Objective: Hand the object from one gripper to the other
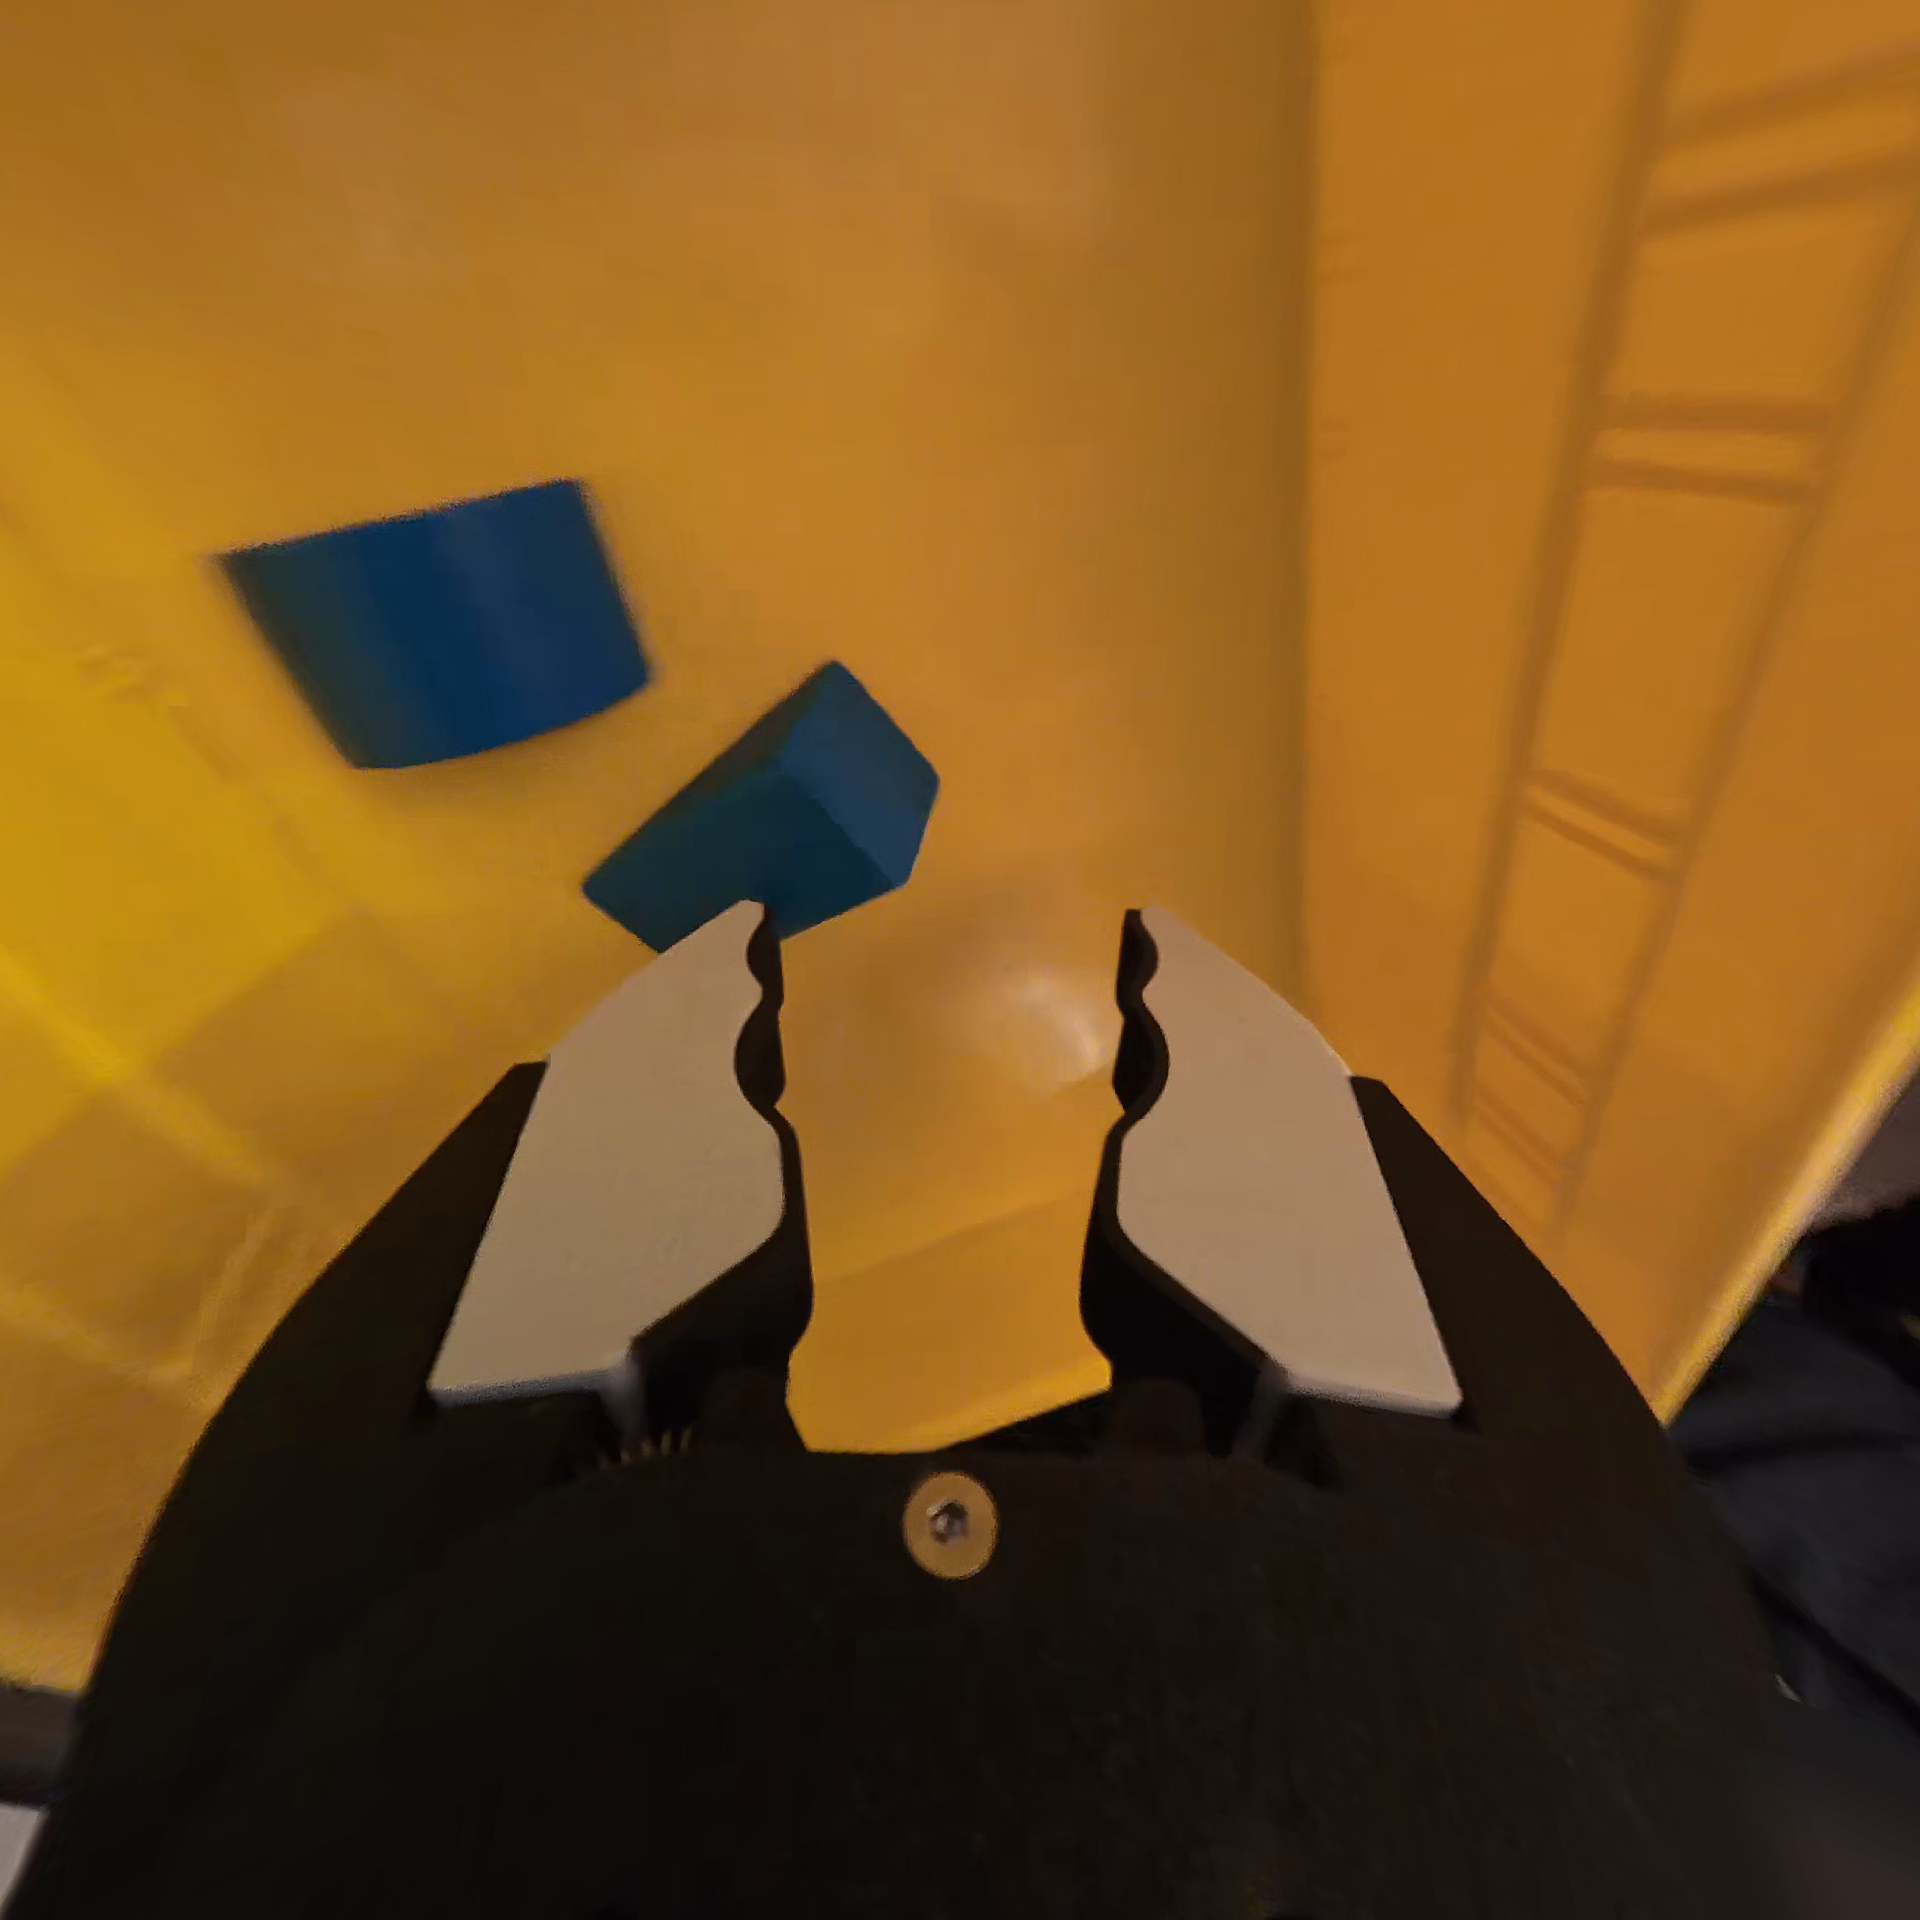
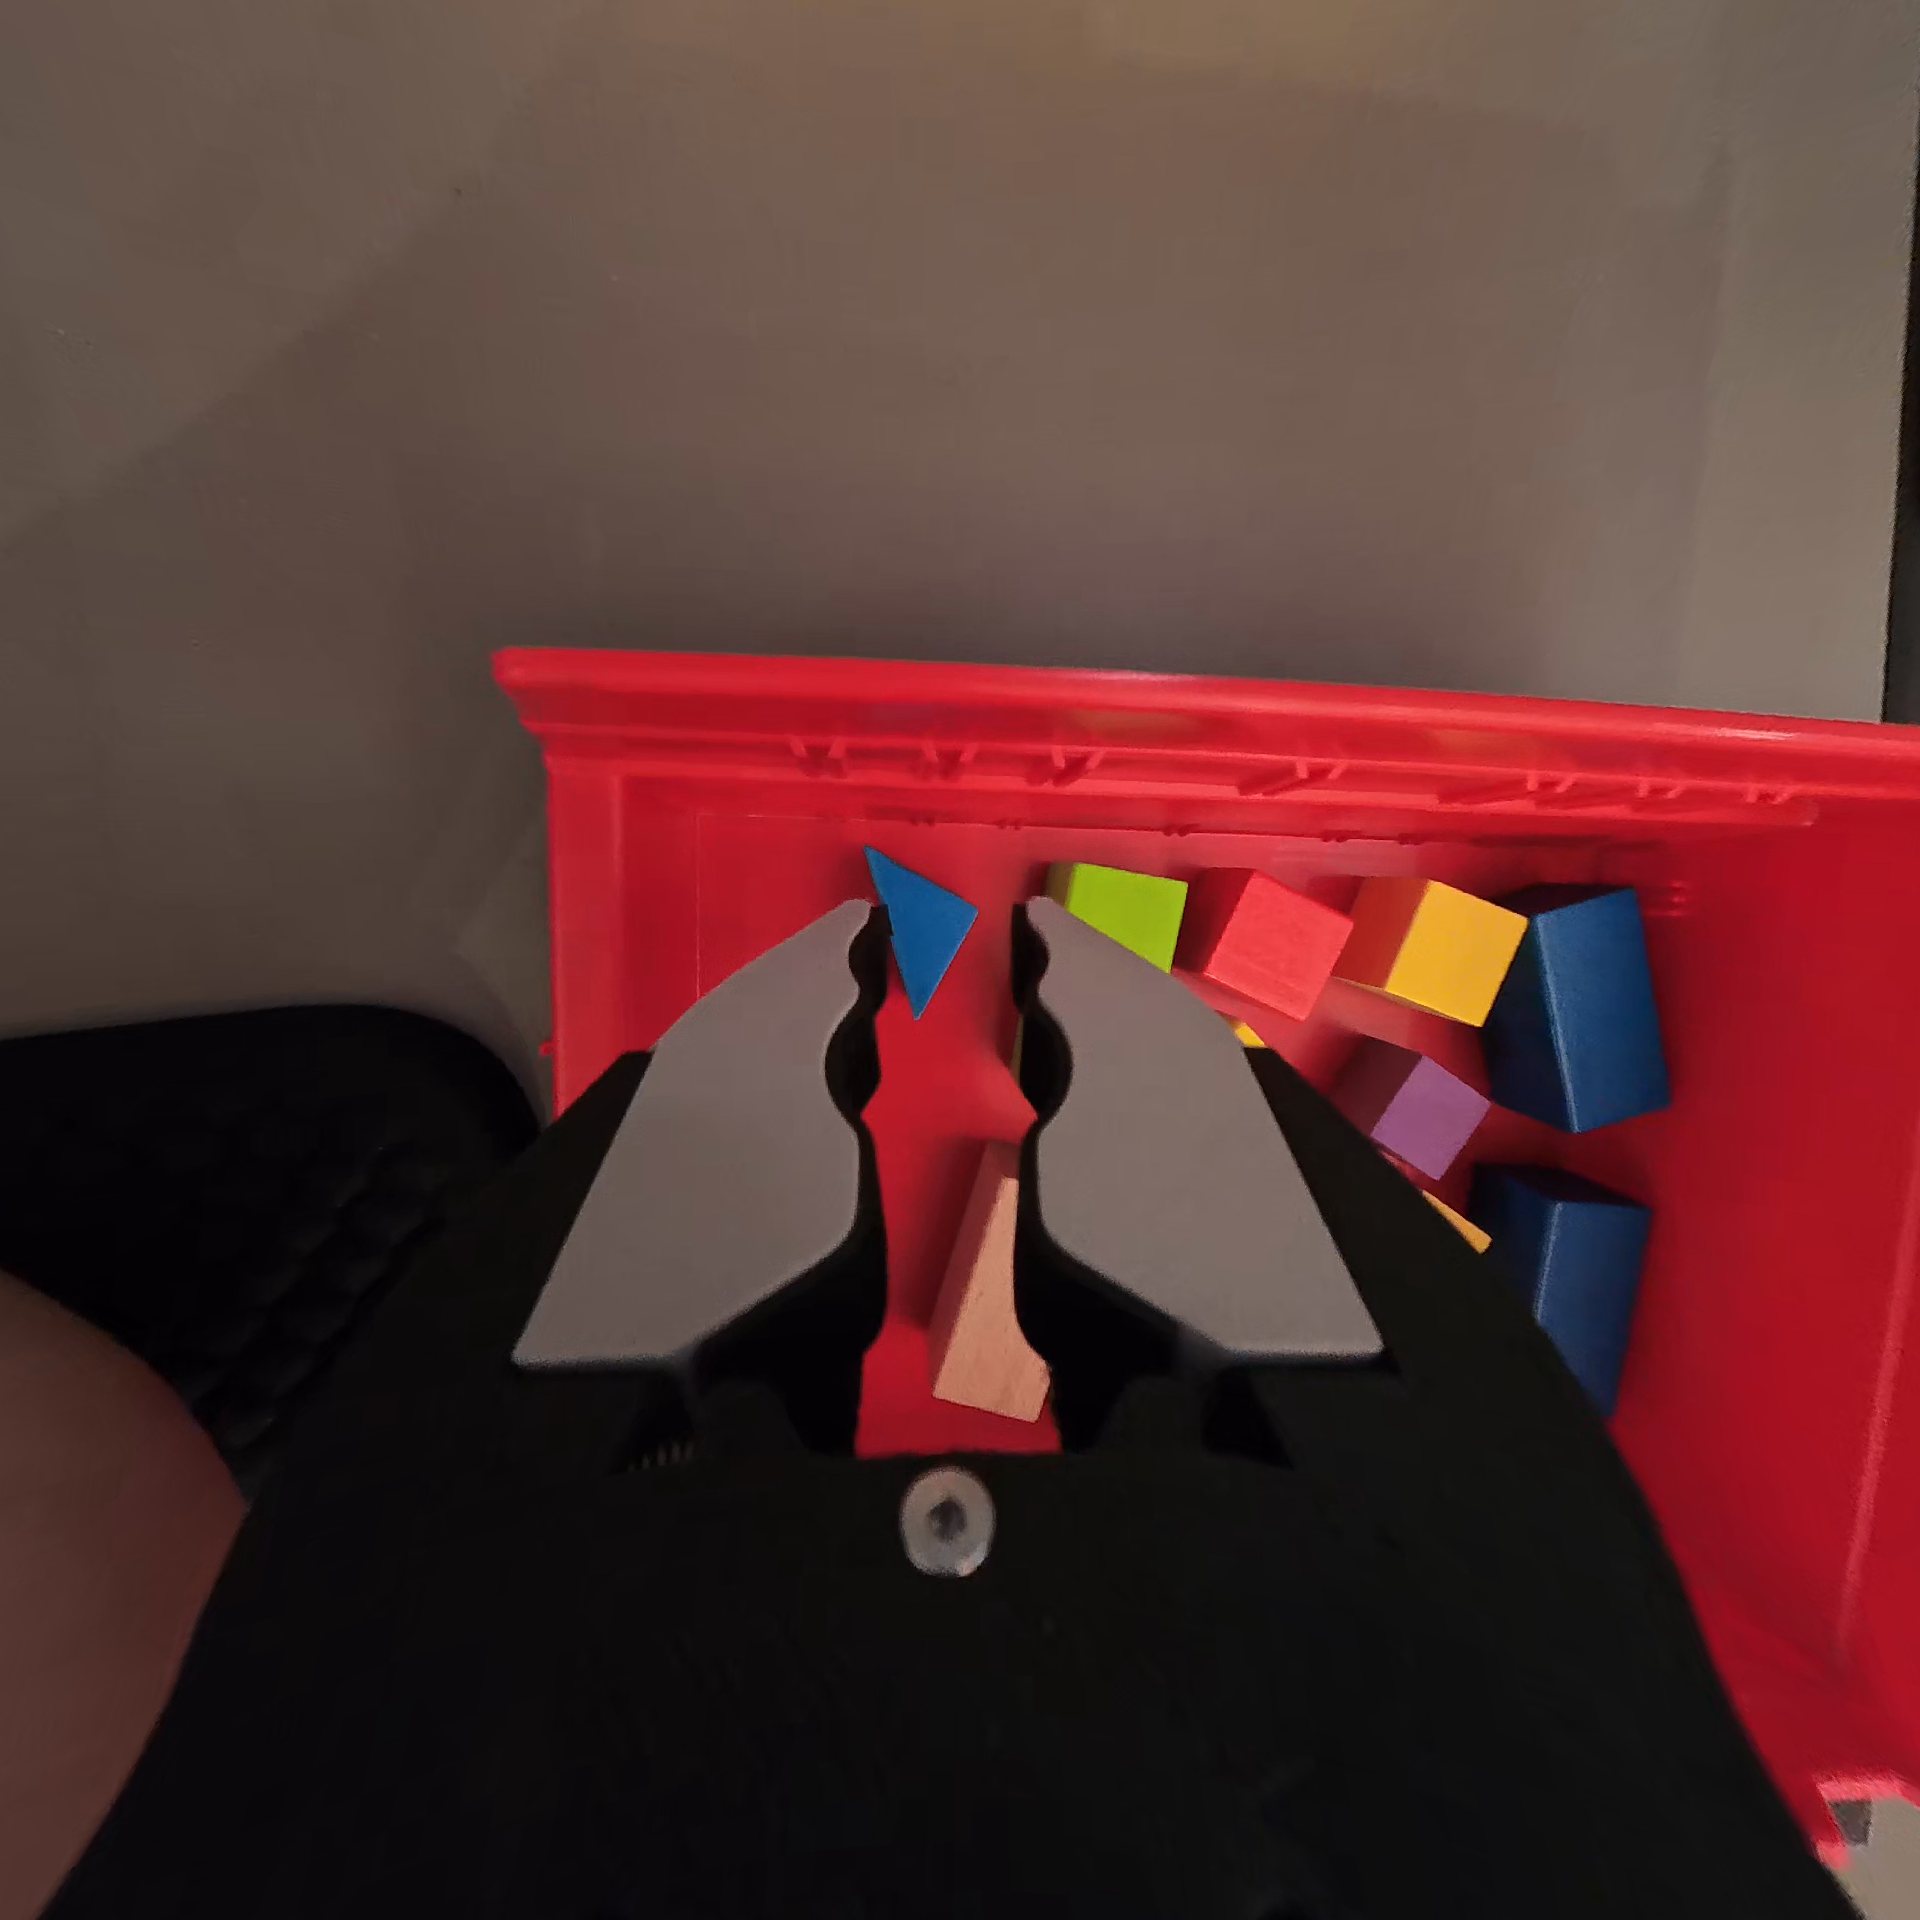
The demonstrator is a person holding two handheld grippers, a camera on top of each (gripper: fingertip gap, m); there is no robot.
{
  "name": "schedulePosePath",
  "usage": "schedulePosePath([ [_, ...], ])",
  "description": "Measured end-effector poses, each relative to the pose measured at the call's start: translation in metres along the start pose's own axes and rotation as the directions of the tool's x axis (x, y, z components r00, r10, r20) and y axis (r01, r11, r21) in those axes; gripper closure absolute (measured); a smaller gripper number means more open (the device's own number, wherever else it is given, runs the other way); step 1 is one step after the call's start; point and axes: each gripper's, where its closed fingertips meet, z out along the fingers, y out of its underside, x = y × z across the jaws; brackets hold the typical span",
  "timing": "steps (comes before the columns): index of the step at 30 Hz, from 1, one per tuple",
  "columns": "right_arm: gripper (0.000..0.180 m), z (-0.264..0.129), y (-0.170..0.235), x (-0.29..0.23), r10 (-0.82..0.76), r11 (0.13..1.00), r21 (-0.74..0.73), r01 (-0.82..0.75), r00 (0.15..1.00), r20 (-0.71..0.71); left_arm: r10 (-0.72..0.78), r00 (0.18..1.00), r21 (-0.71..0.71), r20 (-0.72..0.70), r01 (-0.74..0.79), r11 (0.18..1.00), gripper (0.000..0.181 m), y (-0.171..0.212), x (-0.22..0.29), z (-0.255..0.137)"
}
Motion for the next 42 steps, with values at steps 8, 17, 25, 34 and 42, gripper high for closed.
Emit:
schedulePosePath([
  [8,0.156,0.001,0.001,0.0,0.003,1.0,-0.003,-0.003,1.0,0.006,0.192,0.981,0.054,0.015,-0.192,0.98,0.115,-0.011,0.02,-0.008],
  [17,0.156,0.003,0.004,0.0,0.005,1.0,-0.015,-0.005,1.0,0.01,0.108,0.99,-0.026,0.085,-0.106,0.994,0.125,-0.009,-0.001,0.009],
  [25,0.156,0.006,0.006,0.001,0.008,0.999,-0.034,-0.008,1.0,0.01,0.103,0.993,-0.056,0.053,-0.1,0.993,0.145,-0.007,0.002,0.016],
  [34,0.156,-0.008,-0.016,0.015,-0.058,0.998,-0.003,0.058,0.989,-0.133,0.251,0.953,0.232,-0.167,-0.209,0.95,0.146,-0.003,0.022,-0.053],
  [42,0.141,-0.038,-0.168,-0.011,-0.301,0.823,0.333,0.46,0.851,-0.431,0.745,0.444,0.539,-0.498,-0.514,0.667,0.146,0.067,0.146,-0.136],
])
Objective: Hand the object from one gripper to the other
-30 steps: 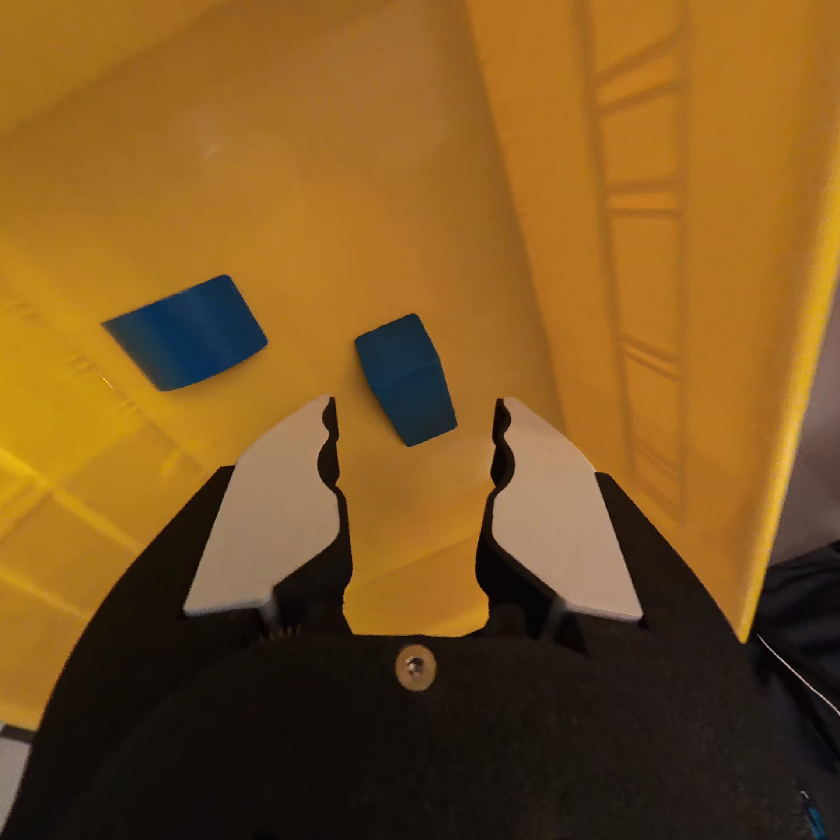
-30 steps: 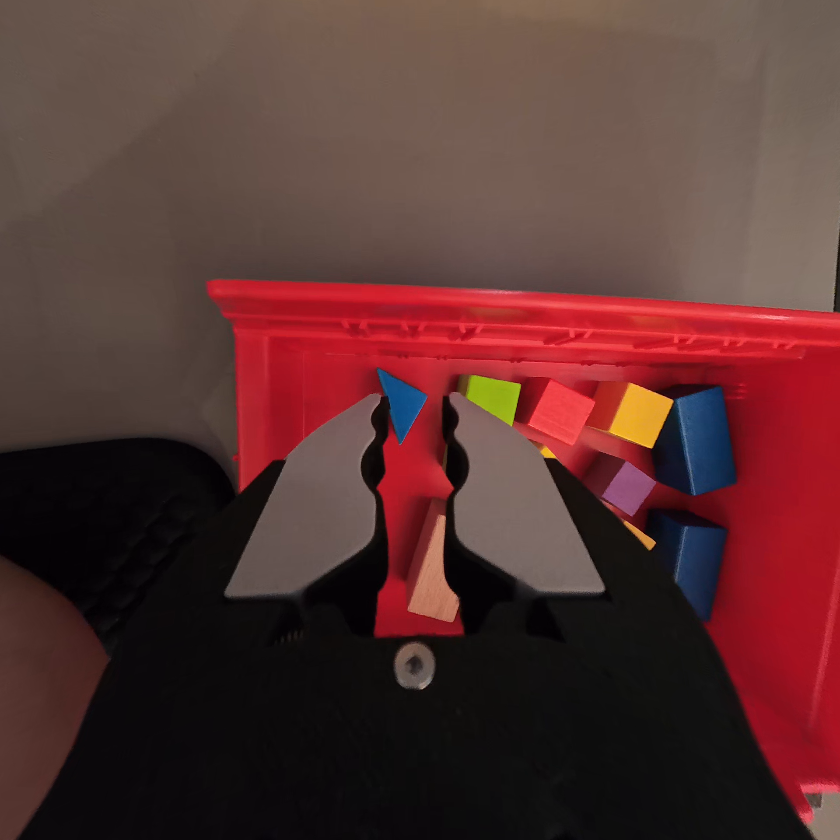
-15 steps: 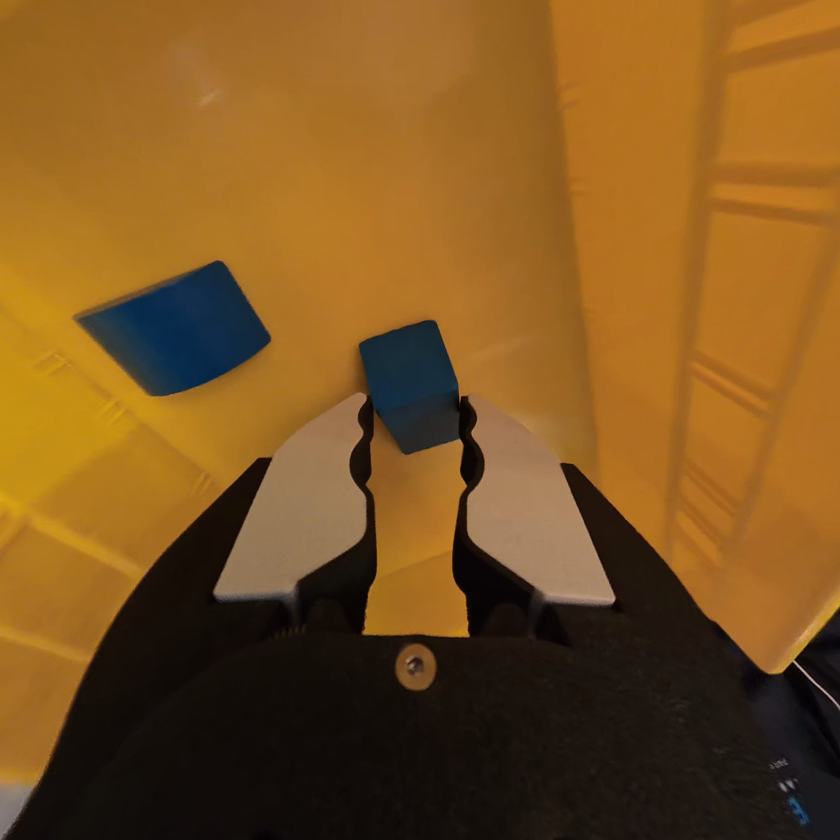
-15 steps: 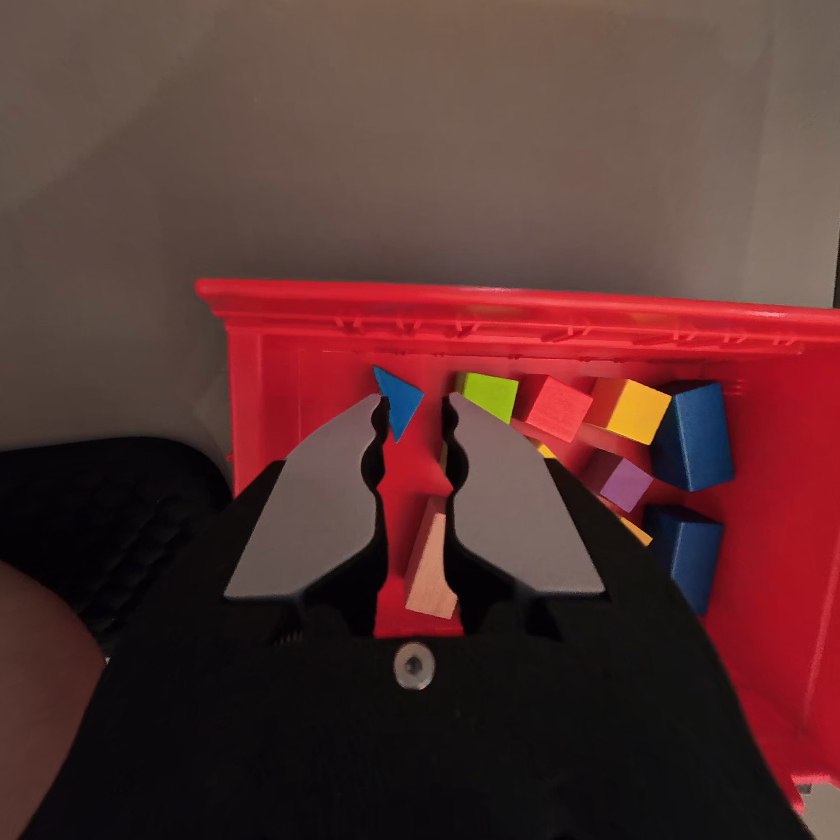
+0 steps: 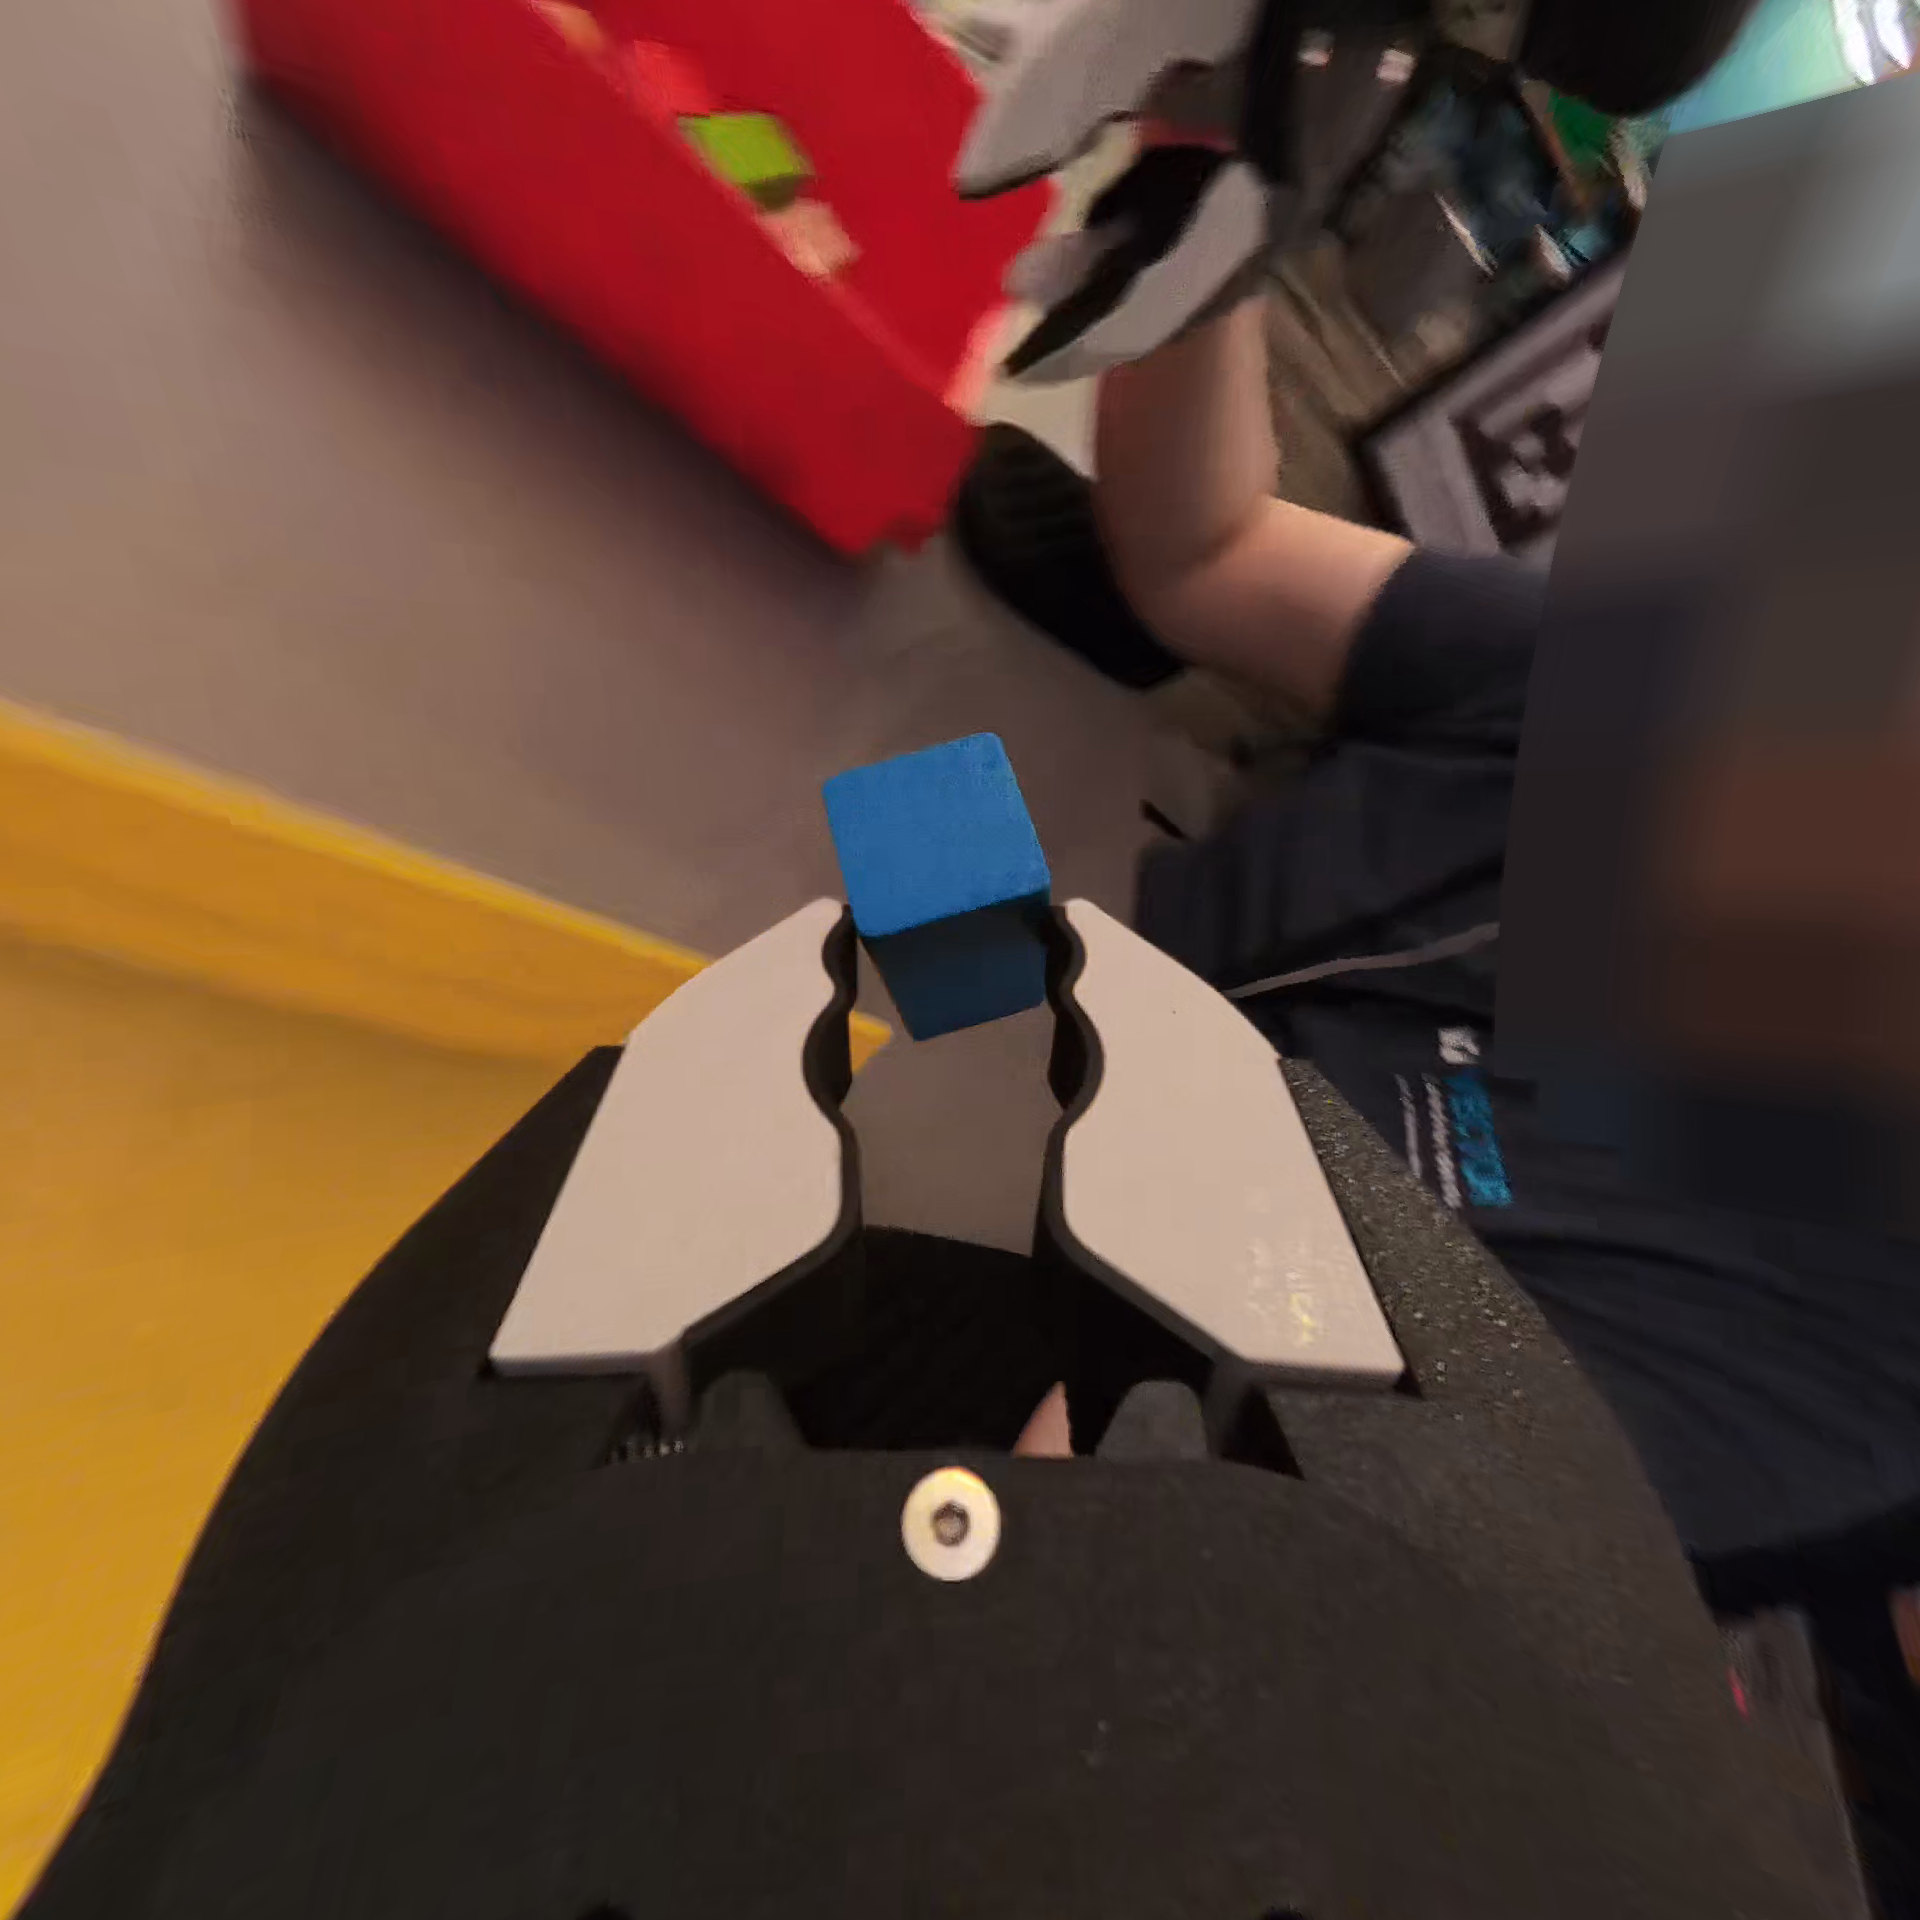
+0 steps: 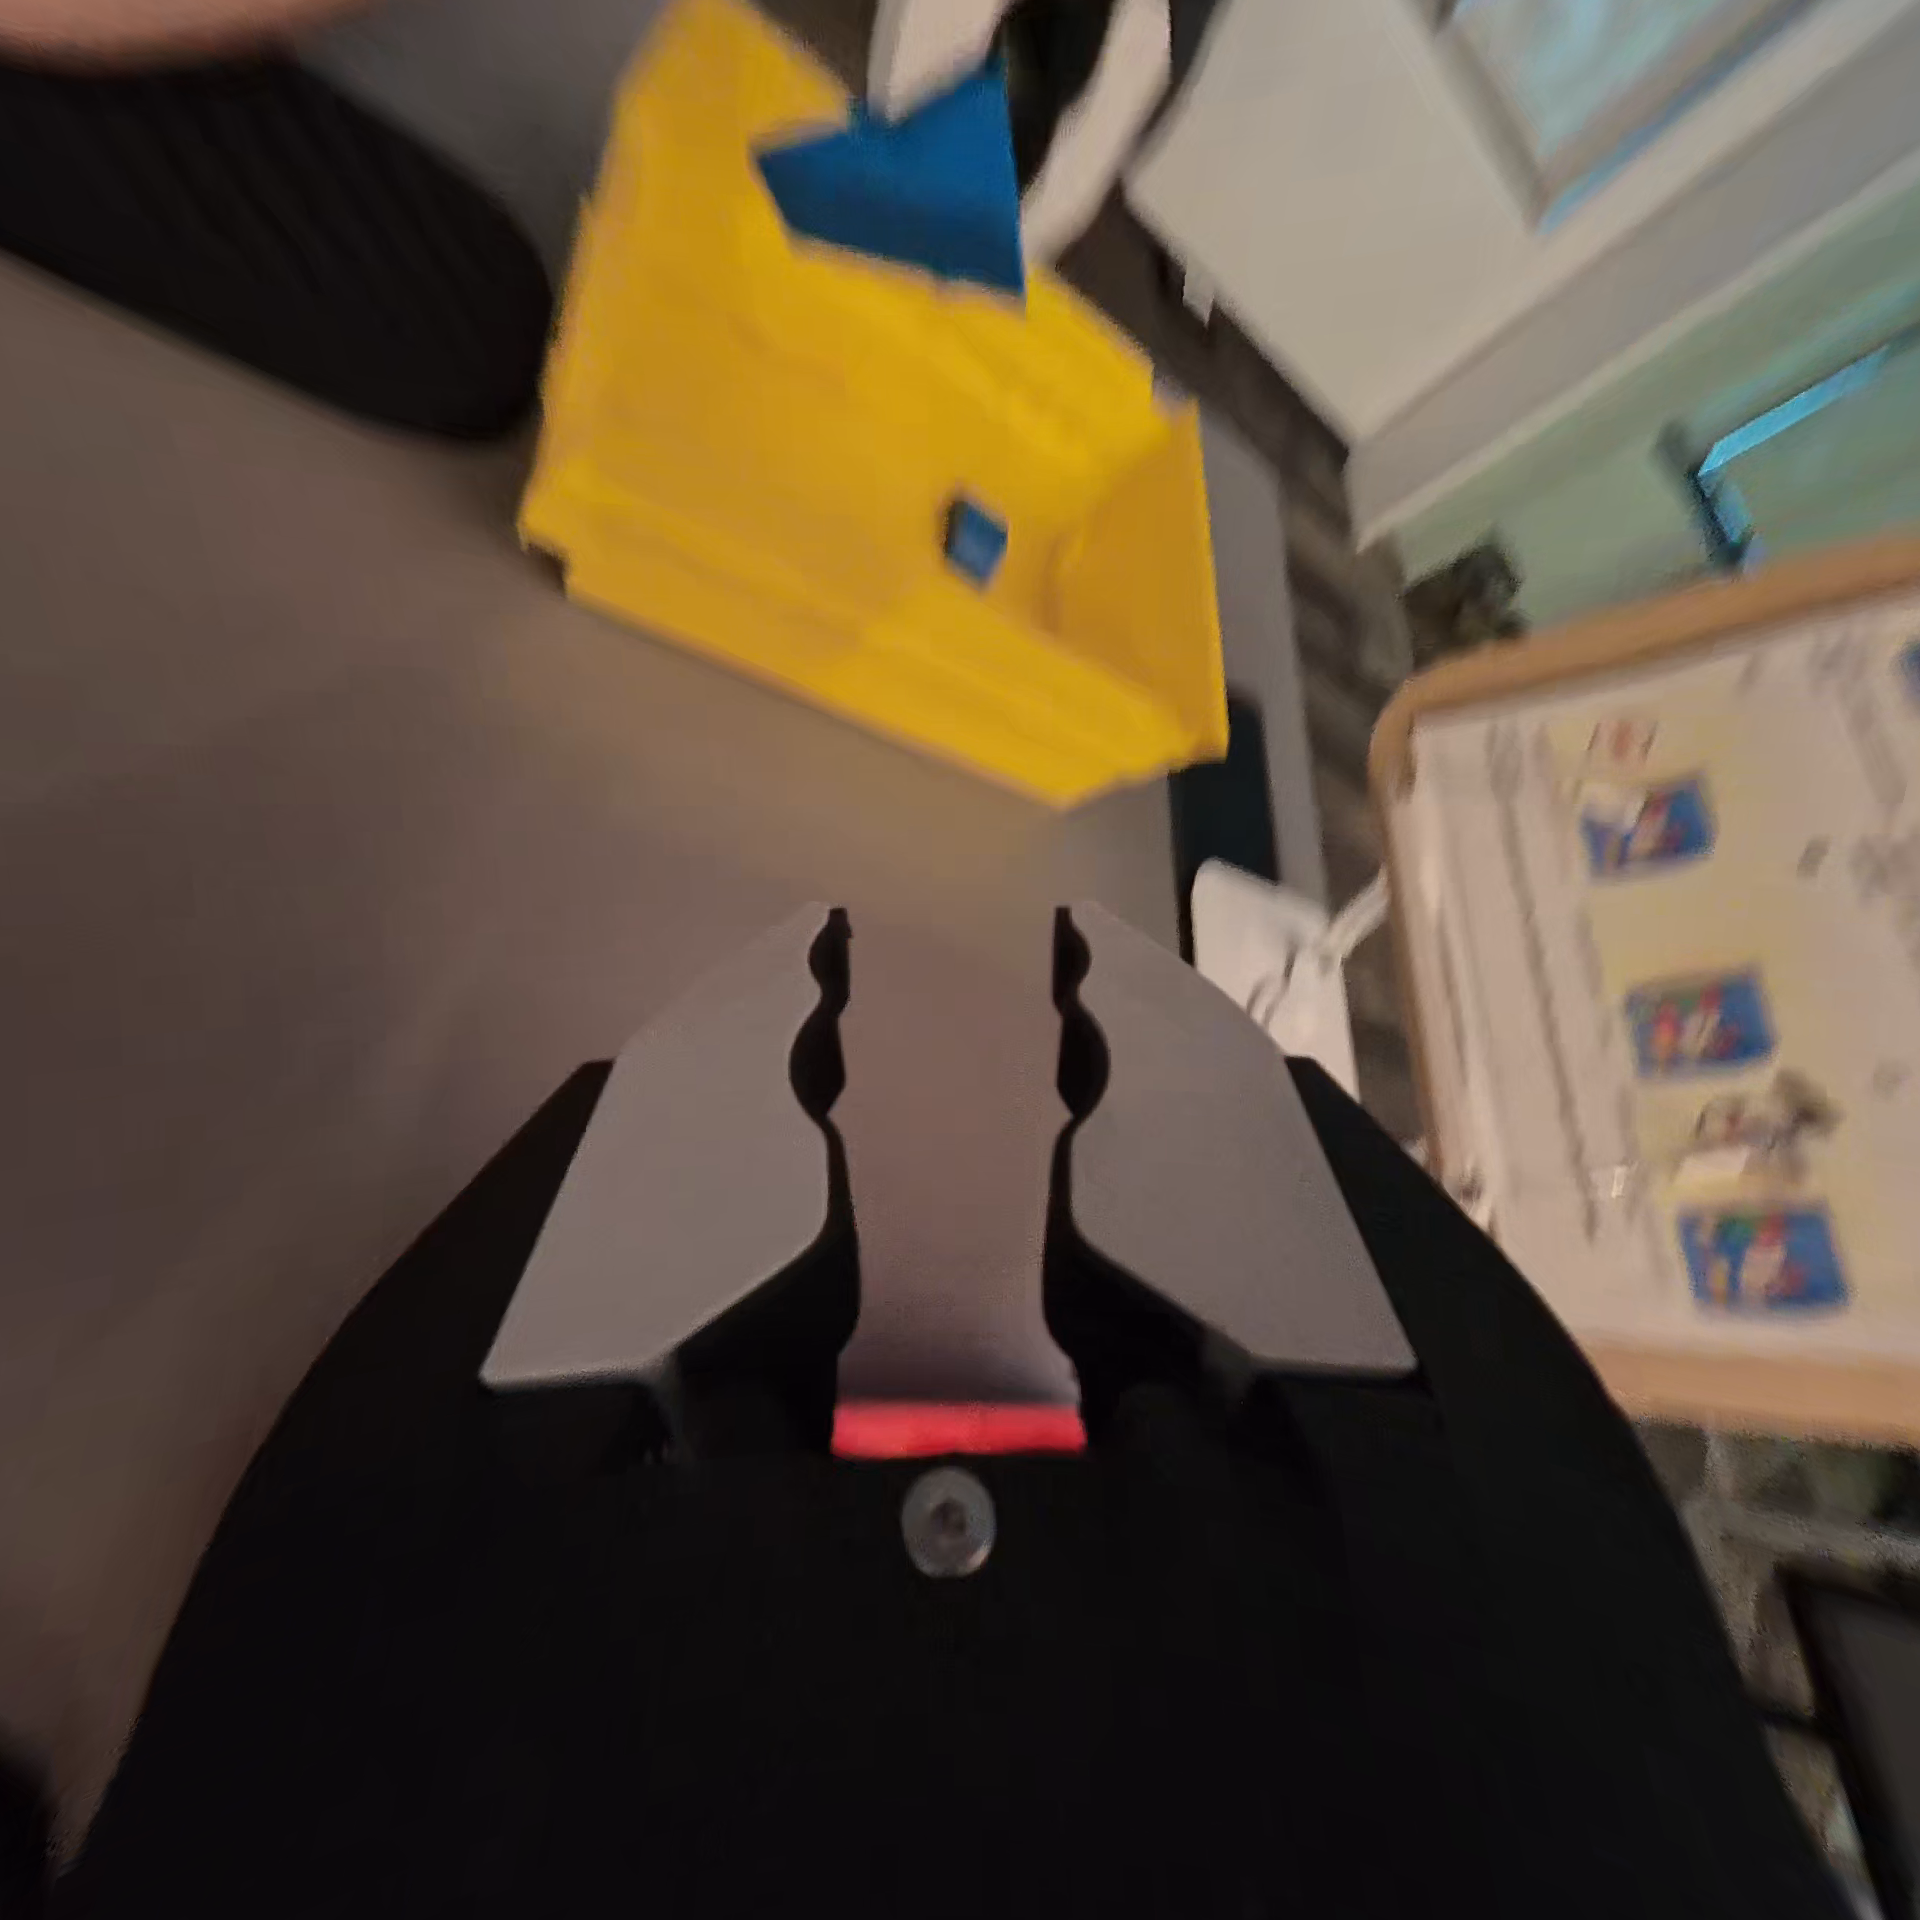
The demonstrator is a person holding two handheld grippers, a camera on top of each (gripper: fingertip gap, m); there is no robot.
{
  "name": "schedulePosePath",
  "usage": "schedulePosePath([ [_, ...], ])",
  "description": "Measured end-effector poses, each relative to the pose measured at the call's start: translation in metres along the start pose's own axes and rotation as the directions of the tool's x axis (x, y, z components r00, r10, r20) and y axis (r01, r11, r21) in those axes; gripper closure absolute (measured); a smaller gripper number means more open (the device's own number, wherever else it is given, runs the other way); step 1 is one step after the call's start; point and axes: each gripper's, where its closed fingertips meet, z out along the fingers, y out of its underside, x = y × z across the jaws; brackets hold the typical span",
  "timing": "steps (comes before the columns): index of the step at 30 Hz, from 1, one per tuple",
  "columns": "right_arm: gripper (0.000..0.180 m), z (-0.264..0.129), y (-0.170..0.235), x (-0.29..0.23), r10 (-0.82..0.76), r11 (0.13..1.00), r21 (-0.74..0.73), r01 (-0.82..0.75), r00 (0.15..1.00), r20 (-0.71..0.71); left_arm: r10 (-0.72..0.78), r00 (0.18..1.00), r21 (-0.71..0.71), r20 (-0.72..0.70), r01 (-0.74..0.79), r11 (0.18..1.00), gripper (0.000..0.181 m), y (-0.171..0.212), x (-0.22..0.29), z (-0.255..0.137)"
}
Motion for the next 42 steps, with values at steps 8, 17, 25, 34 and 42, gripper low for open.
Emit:
schedulePosePath([
  [8,0.124,0.019,-0.103,-0.045,-0.173,0.916,0.368,0.159,0.985,0.006,0.163,0.93,-0.176,-0.329,-0.23,0.957,0.147,0.003,0.066,0.056],
  [17,0.137,0.032,-0.112,-0.073,-0.289,0.901,0.351,0.255,0.956,0.046,0.167,0.887,-0.27,-0.431,-0.303,0.914,0.147,0.012,0.084,0.087],
  [25,0.148,0.035,-0.108,-0.074,-0.322,0.902,0.315,0.294,0.946,0.04,0.162,0.882,-0.245,-0.444,-0.293,0.924,0.147,0.007,0.082,0.087],
  [34,0.148,-0.037,-0.013,-0.021,-0.122,0.992,-0.016,0.123,0.991,0.054,0.269,0.931,-0.012,-0.246,-0.281,0.96,0.148,-0.022,0.068,0.04],
  [42,0.148,-0.108,0.174,-0.046,0.436,0.784,-0.514,-0.347,0.898,0.058,0.548,0.836,0.314,-0.001,-0.52,0.794,0.14,-0.065,0.1,0.002],
])
